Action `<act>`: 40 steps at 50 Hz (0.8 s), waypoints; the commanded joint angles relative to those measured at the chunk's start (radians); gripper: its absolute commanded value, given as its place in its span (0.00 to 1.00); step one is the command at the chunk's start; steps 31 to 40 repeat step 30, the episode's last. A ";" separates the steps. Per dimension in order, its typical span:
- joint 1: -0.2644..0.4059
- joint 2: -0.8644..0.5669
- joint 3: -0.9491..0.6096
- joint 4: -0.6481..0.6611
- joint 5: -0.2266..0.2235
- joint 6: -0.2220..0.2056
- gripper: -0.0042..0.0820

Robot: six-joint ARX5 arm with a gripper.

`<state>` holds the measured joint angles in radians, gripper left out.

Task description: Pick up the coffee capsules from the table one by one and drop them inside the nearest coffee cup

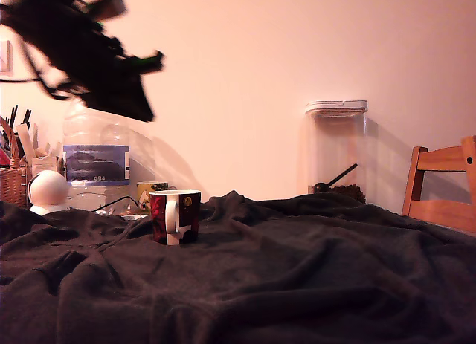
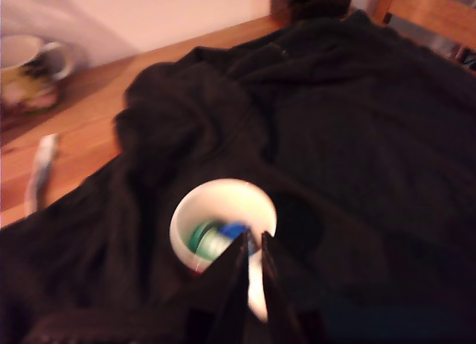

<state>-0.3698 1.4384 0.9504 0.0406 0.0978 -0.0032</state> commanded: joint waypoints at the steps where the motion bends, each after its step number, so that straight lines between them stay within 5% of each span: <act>1: 0.000 -0.045 -0.051 0.021 -0.009 0.003 0.09; 21: 0.001 -0.297 -0.301 0.058 -0.028 -0.043 0.09; 40: 0.001 -0.347 -0.321 0.034 -0.028 -0.076 0.09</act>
